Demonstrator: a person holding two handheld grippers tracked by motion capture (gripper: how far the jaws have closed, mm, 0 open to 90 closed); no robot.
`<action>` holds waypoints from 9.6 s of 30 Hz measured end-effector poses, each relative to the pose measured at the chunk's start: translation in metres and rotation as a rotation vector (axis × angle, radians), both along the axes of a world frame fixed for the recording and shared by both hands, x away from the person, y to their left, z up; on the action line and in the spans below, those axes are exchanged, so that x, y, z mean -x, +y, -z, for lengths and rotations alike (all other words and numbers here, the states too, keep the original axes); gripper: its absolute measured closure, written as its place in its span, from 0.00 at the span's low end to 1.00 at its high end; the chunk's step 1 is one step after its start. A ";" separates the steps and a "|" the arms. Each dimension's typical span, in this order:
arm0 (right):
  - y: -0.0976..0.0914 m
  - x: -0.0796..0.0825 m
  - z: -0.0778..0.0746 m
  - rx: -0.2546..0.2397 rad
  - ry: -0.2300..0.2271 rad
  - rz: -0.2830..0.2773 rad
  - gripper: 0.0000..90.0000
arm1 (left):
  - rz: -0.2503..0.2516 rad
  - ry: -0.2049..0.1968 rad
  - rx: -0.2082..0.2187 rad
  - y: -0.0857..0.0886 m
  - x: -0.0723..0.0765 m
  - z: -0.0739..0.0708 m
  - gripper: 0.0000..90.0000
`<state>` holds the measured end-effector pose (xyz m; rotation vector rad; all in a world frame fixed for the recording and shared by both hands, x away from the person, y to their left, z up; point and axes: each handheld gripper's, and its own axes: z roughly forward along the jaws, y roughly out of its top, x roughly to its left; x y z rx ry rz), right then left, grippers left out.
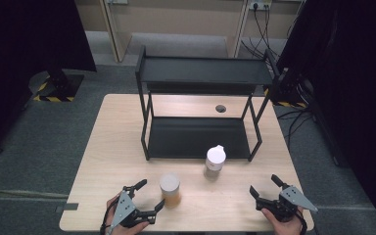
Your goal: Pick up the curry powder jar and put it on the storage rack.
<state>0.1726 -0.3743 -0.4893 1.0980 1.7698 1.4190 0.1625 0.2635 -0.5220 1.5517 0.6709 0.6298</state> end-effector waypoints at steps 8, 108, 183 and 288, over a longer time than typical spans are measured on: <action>0.002 -0.002 -0.003 0.022 0.010 -0.008 0.04 | 0.012 -0.003 0.009 -0.004 0.001 -0.006 0.11; 0.001 -0.004 -0.004 0.017 0.022 -0.010 0.04 | -0.249 -0.169 0.084 -0.067 -0.030 -0.121 0.37; 0.001 -0.004 -0.004 0.019 0.017 -0.016 0.04 | -0.361 -0.287 0.153 -0.090 -0.084 -0.216 0.37; 0.001 -0.005 -0.004 0.023 0.016 -0.023 0.03 | -0.496 -0.162 0.086 -0.102 -0.198 -0.305 0.22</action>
